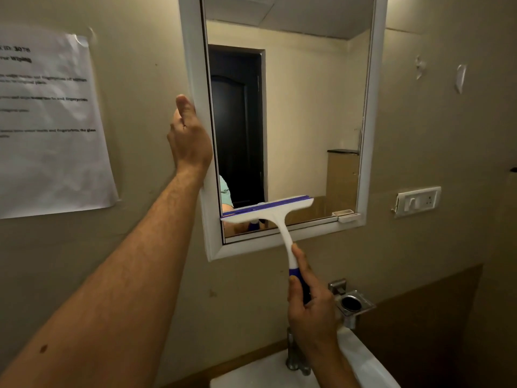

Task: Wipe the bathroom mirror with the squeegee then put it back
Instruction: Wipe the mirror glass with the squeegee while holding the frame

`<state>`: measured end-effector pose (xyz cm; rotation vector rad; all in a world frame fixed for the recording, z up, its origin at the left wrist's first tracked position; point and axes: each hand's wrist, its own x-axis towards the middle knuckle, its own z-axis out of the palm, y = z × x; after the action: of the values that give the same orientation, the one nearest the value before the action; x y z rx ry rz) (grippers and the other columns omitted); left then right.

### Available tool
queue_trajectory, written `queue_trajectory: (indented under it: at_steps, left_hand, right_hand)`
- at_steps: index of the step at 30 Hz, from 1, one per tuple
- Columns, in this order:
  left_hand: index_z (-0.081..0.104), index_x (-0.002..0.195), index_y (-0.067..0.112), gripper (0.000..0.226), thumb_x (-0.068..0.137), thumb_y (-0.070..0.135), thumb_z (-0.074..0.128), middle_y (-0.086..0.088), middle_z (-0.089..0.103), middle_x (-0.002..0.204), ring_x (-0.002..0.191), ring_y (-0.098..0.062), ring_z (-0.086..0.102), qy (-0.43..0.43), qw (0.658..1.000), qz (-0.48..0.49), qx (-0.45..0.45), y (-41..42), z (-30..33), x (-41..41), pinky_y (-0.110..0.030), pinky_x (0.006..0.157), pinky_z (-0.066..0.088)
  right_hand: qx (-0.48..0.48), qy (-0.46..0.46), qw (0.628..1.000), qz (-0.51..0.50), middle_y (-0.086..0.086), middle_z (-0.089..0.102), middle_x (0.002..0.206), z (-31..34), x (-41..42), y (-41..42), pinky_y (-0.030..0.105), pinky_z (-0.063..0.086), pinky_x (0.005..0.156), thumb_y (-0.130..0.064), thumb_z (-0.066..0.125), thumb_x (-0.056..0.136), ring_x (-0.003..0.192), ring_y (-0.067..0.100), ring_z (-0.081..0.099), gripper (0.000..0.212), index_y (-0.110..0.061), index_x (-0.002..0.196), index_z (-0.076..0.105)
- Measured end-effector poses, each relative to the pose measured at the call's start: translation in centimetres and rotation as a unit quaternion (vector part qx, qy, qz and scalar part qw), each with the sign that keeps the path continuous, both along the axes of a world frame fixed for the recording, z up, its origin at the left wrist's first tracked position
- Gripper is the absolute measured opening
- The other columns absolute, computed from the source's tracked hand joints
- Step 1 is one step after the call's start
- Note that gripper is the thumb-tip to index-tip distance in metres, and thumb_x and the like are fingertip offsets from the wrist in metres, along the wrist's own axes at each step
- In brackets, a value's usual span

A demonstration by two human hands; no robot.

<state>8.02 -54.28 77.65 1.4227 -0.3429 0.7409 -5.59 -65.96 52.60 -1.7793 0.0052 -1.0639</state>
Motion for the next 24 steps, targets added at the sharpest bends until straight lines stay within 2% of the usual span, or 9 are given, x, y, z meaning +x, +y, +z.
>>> queue_trajectory:
  at_steps: [4, 7, 8, 10, 12, 16, 19, 22, 24]
  left_hand:
    - [0.047, 0.138, 0.010, 0.058, 0.104, 0.043, 0.015, -0.009, 0.050, 0.141, 0.131, -0.021, 0.044, 0.000, 1.000, -0.001, -0.002, 0.0, 0.0, 0.1, -0.026, 0.105, 0.032]
    - [0.049, 0.137, 0.009, 0.060, 0.103, 0.044, 0.015, -0.010, 0.052, 0.139, 0.129, -0.022, 0.046, 0.002, 1.000, -0.003, 0.001, 0.1, 0.0, 0.0, -0.029, 0.106, 0.033]
    - [0.050, 0.136, 0.009, 0.060, 0.103, 0.045, 0.015, -0.011, 0.053, 0.138, 0.128, -0.023, 0.047, 0.003, 1.000, -0.001, -0.001, 0.0, -0.1, 0.0, -0.031, 0.106, 0.033]
    - [0.051, 0.135, 0.009, 0.062, 0.103, 0.047, 0.014, -0.012, 0.055, 0.135, 0.126, -0.024, 0.048, 0.000, 1.000, -0.001, -0.004, 0.0, -0.1, 0.0, -0.034, 0.107, 0.035]
    - [0.049, 0.137, 0.010, 0.060, 0.103, 0.046, 0.015, -0.011, 0.053, 0.138, 0.129, -0.023, 0.046, 0.001, 1.000, -0.002, -0.005, 0.1, -0.1, 0.1, -0.031, 0.107, 0.032]
    - [0.045, 0.140, 0.010, 0.057, 0.104, 0.043, 0.015, -0.010, 0.048, 0.142, 0.132, -0.023, 0.042, 0.003, 1.000, 0.000, -0.001, -0.1, -0.1, 0.3, -0.027, 0.106, 0.030]
    - [0.045, 0.139, 0.009, 0.058, 0.104, 0.043, 0.015, -0.012, 0.050, 0.139, 0.130, -0.024, 0.042, 0.007, 1.000, 0.000, 0.000, -0.1, -0.1, 0.4, -0.026, 0.102, 0.031]
    - [0.052, 0.131, 0.006, 0.057, 0.105, 0.040, 0.015, -0.011, 0.056, 0.110, 0.115, -0.025, 0.050, 0.016, 1.000, 0.002, -0.001, -0.2, 0.1, 0.4, -0.023, 0.087, 0.031]
    - [0.062, 0.104, 0.017, 0.052, 0.105, 0.040, 0.015, 0.001, 0.054, 0.089, 0.084, -0.012, 0.053, 0.020, 1.000, 0.006, 0.000, -0.3, 0.1, 0.8, -0.016, 0.069, 0.031]
  right_hand:
    - [-0.008, 0.006, 1.000, 0.000, 0.005, 0.062, 0.080, -1.6, -0.1, -0.1, 0.021, 0.047, 0.047, -0.007, 0.053, 0.095, 0.054, 0.012, 0.050, 0.069, -0.066, 0.129, 0.038]
    - [-0.007, 0.018, 1.000, 0.009, -0.032, 0.065, 0.093, -1.3, -0.6, -0.4, 0.019, 0.053, 0.055, -0.004, 0.053, 0.094, 0.066, 0.001, 0.058, 0.075, -0.070, 0.123, 0.035]
    - [-0.006, 0.011, 1.000, 0.009, -0.029, 0.066, 0.091, -0.6, -0.7, -0.8, 0.021, 0.052, 0.054, -0.005, 0.052, 0.094, 0.065, 0.003, 0.059, 0.073, -0.070, 0.123, 0.037]
    - [0.003, -0.028, 1.000, -0.007, -0.001, 0.063, 0.079, 1.7, -0.3, -2.0, 0.026, 0.048, 0.048, -0.011, 0.049, 0.096, 0.056, 0.010, 0.052, 0.063, -0.065, 0.129, 0.042]
    - [0.008, -0.067, 0.997, -0.037, 0.008, 0.057, 0.079, 5.2, 0.7, -3.9, 0.028, 0.046, 0.047, -0.016, 0.047, 0.098, 0.055, 0.011, 0.049, 0.053, -0.051, 0.138, 0.043]
    - [0.039, -0.118, 0.988, -0.087, 0.012, 0.056, 0.108, 12.0, 2.5, -8.5, 0.020, 0.046, 0.050, -0.024, 0.044, 0.100, 0.061, 0.007, 0.051, 0.047, -0.043, 0.142, 0.042]
    - [0.035, -0.111, 0.989, -0.093, 0.013, 0.056, 0.108, 12.3, 2.9, -10.3, 0.020, 0.047, 0.050, -0.023, 0.044, 0.100, 0.061, 0.009, 0.051, 0.046, -0.042, 0.142, 0.043]
    - [0.044, -0.103, 0.991, -0.074, 0.012, 0.056, 0.087, 8.5, 2.3, -10.3, 0.021, 0.046, 0.048, -0.016, 0.044, 0.100, 0.057, 0.012, 0.047, 0.046, -0.039, 0.140, 0.046]
    - [0.056, -0.085, 0.993, -0.065, 0.008, 0.054, 0.077, 5.3, 1.8, -10.0, 0.022, 0.044, 0.046, -0.012, 0.044, 0.100, 0.055, 0.013, 0.046, 0.047, -0.043, 0.135, 0.048]
